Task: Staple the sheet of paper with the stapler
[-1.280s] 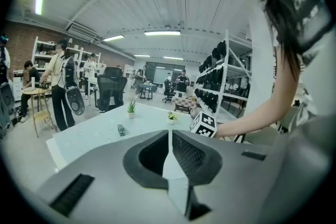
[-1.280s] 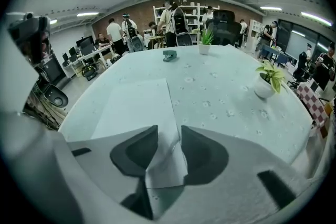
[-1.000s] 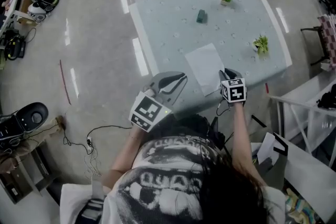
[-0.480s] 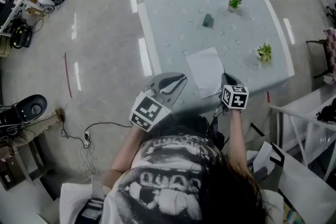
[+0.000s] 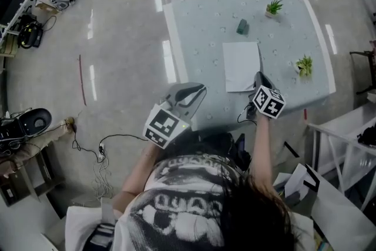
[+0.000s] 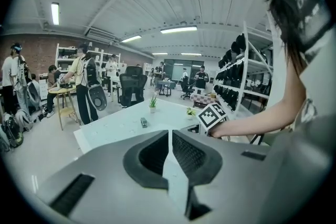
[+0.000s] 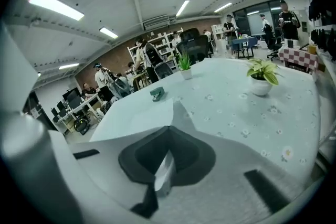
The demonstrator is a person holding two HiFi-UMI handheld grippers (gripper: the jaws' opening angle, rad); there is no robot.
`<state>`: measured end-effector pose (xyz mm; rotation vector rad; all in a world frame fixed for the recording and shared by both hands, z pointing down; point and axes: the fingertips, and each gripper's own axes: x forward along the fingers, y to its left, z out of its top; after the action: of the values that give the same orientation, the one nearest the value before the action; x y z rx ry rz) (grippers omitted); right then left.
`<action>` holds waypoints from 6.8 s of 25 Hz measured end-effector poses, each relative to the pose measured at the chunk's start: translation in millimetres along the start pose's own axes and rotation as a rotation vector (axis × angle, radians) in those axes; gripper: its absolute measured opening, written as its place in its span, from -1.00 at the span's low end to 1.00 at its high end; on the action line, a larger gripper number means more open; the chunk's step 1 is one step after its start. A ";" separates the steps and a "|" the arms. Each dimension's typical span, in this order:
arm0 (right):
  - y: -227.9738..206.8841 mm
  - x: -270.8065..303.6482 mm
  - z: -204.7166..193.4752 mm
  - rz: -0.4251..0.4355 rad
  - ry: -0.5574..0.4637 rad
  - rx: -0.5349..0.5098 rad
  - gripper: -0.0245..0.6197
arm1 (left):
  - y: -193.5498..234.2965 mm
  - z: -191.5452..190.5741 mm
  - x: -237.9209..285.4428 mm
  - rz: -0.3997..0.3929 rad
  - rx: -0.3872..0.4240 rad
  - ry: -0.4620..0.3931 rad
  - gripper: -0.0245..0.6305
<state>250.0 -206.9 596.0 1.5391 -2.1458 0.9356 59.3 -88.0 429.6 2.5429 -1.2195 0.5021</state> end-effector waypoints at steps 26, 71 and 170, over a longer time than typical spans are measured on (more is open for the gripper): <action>-10.3 42.9 23.8 -0.074 -0.149 0.412 -0.79 | 60.8 -3.6 5.8 -0.047 -0.016 0.022 -0.86; 88.2 174.1 95.4 0.461 0.765 -1.215 -0.91 | 99.4 -5.0 88.9 -0.215 -0.047 -0.087 -0.86; 155.2 -224.4 -81.3 0.160 -0.188 -0.215 -0.93 | -116.4 -57.3 -47.4 -0.459 0.160 0.052 -0.86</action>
<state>177.6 37.5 469.0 1.4164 -2.4401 0.6013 112.6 37.8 450.0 2.8002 -0.5620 0.5664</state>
